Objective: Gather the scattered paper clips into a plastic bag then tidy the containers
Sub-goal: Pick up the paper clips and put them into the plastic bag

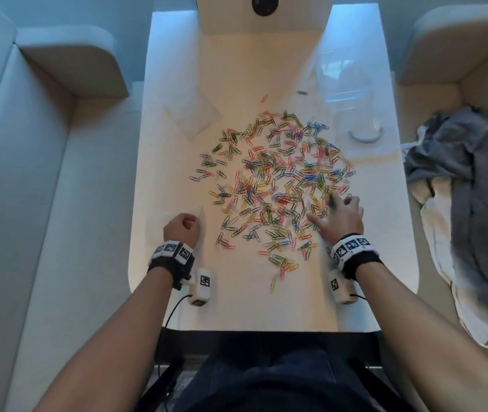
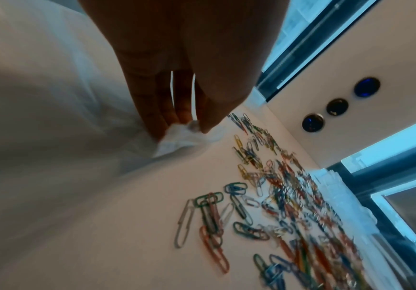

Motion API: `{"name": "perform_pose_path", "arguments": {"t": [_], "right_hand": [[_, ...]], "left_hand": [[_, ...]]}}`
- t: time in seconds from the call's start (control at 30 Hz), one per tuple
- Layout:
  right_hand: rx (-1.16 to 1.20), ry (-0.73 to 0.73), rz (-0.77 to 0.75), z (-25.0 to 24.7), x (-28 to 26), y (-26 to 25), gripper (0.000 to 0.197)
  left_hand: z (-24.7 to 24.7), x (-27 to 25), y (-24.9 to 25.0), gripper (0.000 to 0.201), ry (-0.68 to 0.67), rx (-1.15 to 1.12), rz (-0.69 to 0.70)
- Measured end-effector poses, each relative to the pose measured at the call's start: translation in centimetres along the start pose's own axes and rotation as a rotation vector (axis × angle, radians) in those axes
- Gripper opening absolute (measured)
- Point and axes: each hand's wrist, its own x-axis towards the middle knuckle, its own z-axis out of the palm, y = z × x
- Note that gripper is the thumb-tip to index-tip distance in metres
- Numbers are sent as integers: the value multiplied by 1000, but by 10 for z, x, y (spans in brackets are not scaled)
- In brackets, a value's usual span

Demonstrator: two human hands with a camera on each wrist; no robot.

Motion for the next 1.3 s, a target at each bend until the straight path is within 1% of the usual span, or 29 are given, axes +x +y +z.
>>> {"name": "perform_pose_path", "arguments": {"t": [0.07, 0.17, 0.2, 0.27, 0.33, 0.37, 0.43, 0.47, 0.5, 0.57, 0.6, 0.63, 0.67, 0.73, 0.8, 0.83, 0.9, 0.97, 1.03, 1.13, 1.2, 1.27, 1.3], "right_hand": [[24, 13, -69, 3, -1, -6, 68], [133, 42, -163, 3, 0, -14, 35], [157, 45, -181, 3, 0, -15, 27], [184, 42, -162, 0, 1, -17, 16], [239, 73, -99, -6, 3, -20, 11], [311, 93, -27, -11, 2, -20, 11], [550, 100, 209, -20, -1, -19, 14], [692, 68, 318, -22, -2, -18, 18], [844, -4, 396, -23, -4, -17, 23], [1072, -198, 417, -27, -10, -19, 32], [1223, -296, 462, -28, -13, -23, 33], [1397, -366, 515, -30, -20, -30, 34], [1579, -392, 561, -31, -28, -38, 35], [1834, -410, 568, -32, -44, -60, 33], [1918, -504, 516, -28, -61, -83, 22], [1917, -565, 497, -24, -68, -93, 19], [1899, -663, 471, -17, -78, -114, 21], [1819, -696, 428, -10, -85, -133, 25], [1668, -679, 352, -3, -89, -146, 24], [1384, -644, 221, 8, -87, -153, 17], [1213, -603, 142, 9, -82, -154, 13], [1089, -548, 77, 6, -76, -156, 13], [988, -518, 41, 3, -73, -158, 13]], "left_hand": [[-3, -3, -6, 16, -47, -42, -40], [-4, -10, -13, 19, -104, -83, -57], [-3, -12, -14, 20, -119, -101, -59], [-4, -18, -15, 20, -152, -134, -66], [-4, -22, -15, 19, -183, -178, -77], [-3, -24, -15, 20, -192, -200, -78], [-2, -27, -13, 21, -204, -240, -74], [-2, -27, -12, 22, -209, -256, -72], [-2, -28, -9, 22, -215, -267, -67], [-2, -30, -4, 21, -221, -270, -49], [-2, -31, -1, 21, -223, -264, -39], [-1, -31, 1, 22, -223, -254, -26], [-1, -32, 4, 23, -225, -242, -11], [1, -35, 13, 24, -232, -224, 20], [2, -40, 23, 21, -237, -202, 62], [2, -41, 28, 22, -236, -193, 85], [3, -43, 37, 22, -232, -175, 128], [3, -42, 45, 23, -224, -161, 158], [0, -42, 50, 24, -214, -153, 178], [-4, -42, 60, 26, -195, -135, 227], [-7, -43, 68, 28, -208, -99, 280], [-7, -44, 75, 29, -218, -50, 337], [-6, -45, 78, 28, -220, -34, 364]]}}
